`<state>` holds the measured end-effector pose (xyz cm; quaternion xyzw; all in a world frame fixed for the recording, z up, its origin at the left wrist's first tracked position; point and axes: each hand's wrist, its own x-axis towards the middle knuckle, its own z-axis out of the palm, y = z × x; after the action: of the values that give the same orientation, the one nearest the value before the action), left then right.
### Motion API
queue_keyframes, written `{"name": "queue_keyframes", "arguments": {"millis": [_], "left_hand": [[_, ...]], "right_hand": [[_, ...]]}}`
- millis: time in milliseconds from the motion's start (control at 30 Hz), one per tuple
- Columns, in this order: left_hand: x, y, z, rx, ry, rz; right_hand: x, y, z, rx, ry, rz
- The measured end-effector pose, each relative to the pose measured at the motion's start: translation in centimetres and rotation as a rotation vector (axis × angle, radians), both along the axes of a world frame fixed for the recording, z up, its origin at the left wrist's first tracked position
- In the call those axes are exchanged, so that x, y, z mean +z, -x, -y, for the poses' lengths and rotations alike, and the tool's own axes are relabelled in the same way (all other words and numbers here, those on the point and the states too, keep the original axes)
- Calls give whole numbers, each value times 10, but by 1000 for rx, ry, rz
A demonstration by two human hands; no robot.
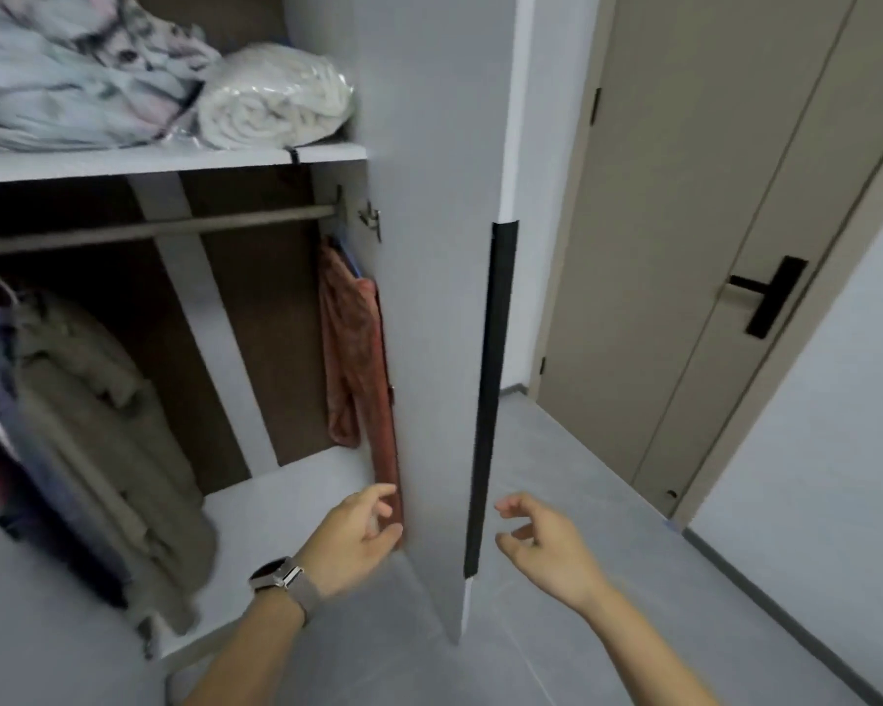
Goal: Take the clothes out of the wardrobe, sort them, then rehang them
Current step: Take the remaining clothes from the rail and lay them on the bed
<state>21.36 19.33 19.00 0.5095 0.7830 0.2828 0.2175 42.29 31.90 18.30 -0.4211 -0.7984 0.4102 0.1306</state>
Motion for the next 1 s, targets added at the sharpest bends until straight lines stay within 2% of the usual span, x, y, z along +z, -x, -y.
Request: {"name": "queue_keyframes", "arguments": {"millis": [167,367,533,667,767,867,1000], "left_hand": [[9,104,24,163,-41,-17],[26,200,35,274,-62,-43],[27,262,-3,310,-97,-57],[28,303,-48,346,-159,-20],[28,332,-86,372,-154,-14],[31,358,-117,413,-154,8],[35,391,-137,482,-226,24]], "right_hand": [[4,139,5,187,-41,-51],[7,257,-6,263,-16,-59],[9,335,-47,321,-21,-27],[16,391,-99,304,-53,-76],[22,433,-152,288,-193,-97],[38,476,-210,177,-396,-129],[53,519,-269,34,-557,-29]]}}
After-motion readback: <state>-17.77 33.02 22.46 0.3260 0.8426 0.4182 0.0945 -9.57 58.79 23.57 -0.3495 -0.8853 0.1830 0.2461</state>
